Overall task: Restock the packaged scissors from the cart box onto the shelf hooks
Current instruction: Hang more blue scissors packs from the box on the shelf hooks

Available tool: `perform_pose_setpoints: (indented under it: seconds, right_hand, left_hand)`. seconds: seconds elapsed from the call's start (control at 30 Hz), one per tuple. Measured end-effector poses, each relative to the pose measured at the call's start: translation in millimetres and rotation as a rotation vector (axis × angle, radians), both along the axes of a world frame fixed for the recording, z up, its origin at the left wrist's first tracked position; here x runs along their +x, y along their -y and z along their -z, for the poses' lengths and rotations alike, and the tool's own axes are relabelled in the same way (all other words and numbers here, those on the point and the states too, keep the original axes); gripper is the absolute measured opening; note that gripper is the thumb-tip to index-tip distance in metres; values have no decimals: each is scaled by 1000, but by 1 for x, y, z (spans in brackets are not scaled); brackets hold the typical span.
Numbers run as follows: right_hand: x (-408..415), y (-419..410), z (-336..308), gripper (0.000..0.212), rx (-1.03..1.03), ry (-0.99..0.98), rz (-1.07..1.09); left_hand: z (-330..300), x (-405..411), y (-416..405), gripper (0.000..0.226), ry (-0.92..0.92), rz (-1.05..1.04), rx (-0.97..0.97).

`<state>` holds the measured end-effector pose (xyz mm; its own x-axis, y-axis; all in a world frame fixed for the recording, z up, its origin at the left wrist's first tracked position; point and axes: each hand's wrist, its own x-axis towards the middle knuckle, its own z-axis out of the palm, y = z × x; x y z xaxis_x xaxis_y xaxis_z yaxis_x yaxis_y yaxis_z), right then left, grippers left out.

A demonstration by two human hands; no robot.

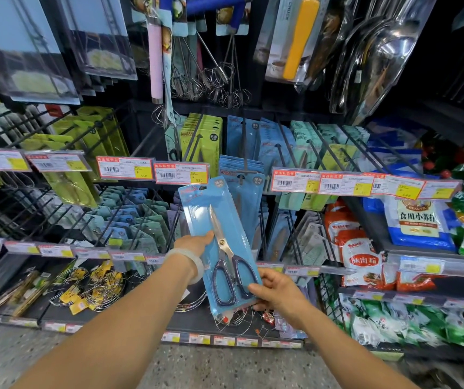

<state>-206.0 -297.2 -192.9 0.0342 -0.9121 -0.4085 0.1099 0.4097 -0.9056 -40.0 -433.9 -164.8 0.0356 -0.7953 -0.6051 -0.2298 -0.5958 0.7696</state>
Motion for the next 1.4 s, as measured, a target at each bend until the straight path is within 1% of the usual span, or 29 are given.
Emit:
perform_pose_setpoints:
  seconds: [0.13, 0.23, 0.27, 0.37, 0.43, 0.5, 0.57, 0.6, 0.67, 0.77, 0.83, 1.0, 1.03, 1.1, 1.23, 1.4]
  right_hand:
    - [3, 1, 1, 18, 71, 58, -48]
    - [3, 2, 0, 20, 94, 77, -78]
    - [2, 2, 0, 24, 99, 79, -83]
    - [-1, 0, 1, 36, 114, 75, -89]
    - [-1, -3, 2, 32, 108, 60, -80]
    - [-1, -5, 4, 26, 106, 73, -67]
    - [2, -6, 5, 27, 112, 128, -79]
    - [3, -6, 5, 28, 117, 161, -77]
    - [4, -6, 7, 23, 131, 214, -33]
    - [5, -5, 12, 15, 145, 246, 53]
    - [7, -6, 15, 16, 153, 233, 87]
    - [8, -11, 21, 14, 181, 187, 150]
    - [7, -12, 22, 15, 179, 187, 147]
    - [7, -14, 22, 17, 168, 193, 138]
    - [7, -15, 20, 17, 136, 192, 129]
    - [6, -12, 16, 21, 132, 183, 143]
  left_hand:
    - [-3, -1, 1, 61, 136, 56, -36]
    - [-5, -1, 0, 59, 168, 62, -29]
    - [-5, -1, -1, 60, 161, 57, -26]
    - [-2, 1, -3, 53, 17, -36, -57]
    - [-5, 2, -4, 52, 4, -28, -61]
    - [-6, 1, -2, 57, 65, 17, -48]
    - [-12, 1, -1, 66, 180, 19, -29]
    - [-12, 1, 0, 69, 194, 7, -24]
    - [-11, 0, -1, 69, 168, -15, -23]
    - [-10, -3, -3, 55, 86, -45, -66]
    - [-9, -7, -6, 48, 10, -91, -98]
    - [-11, -14, -12, 43, -106, -152, -69]
    - [-12, -15, -12, 45, -95, -137, -61]
    - [-14, -13, -9, 51, -7, -67, -41]
    - [-12, -11, -7, 58, 60, 9, -25]
    - [-12, -11, -7, 55, 18, -20, -34]
